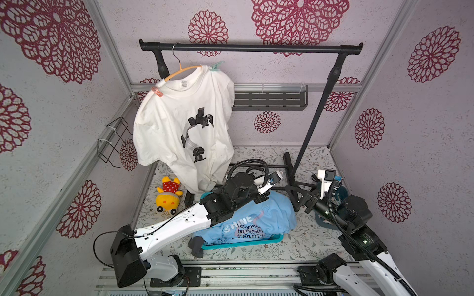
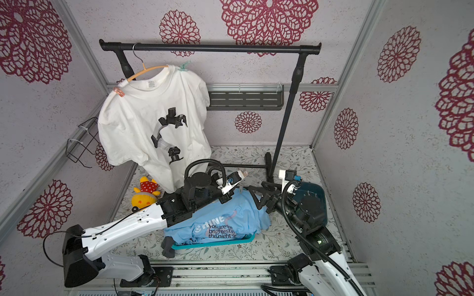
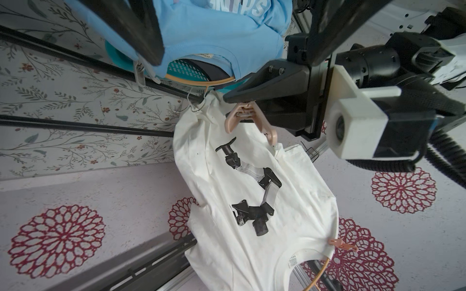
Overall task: Use clothespins to secure the t-shirt on both sides of the hanger
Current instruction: Pick up the clothespin from the storage box.
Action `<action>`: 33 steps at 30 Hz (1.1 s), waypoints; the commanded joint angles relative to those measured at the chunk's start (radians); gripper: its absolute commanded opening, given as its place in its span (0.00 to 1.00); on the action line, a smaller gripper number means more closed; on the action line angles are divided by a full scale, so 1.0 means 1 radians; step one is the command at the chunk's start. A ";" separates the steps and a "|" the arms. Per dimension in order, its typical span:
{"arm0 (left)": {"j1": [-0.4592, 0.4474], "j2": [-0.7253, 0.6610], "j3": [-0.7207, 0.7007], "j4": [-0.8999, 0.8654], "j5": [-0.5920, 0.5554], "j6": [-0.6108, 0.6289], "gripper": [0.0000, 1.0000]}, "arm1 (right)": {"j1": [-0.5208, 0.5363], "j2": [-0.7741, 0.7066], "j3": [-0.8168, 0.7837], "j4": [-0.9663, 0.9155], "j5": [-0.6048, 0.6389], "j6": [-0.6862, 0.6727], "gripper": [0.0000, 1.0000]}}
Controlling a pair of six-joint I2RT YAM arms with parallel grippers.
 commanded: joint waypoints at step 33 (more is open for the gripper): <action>-0.022 0.068 0.108 -0.034 -0.022 -0.028 0.00 | 0.024 0.209 0.091 0.279 0.031 0.077 0.68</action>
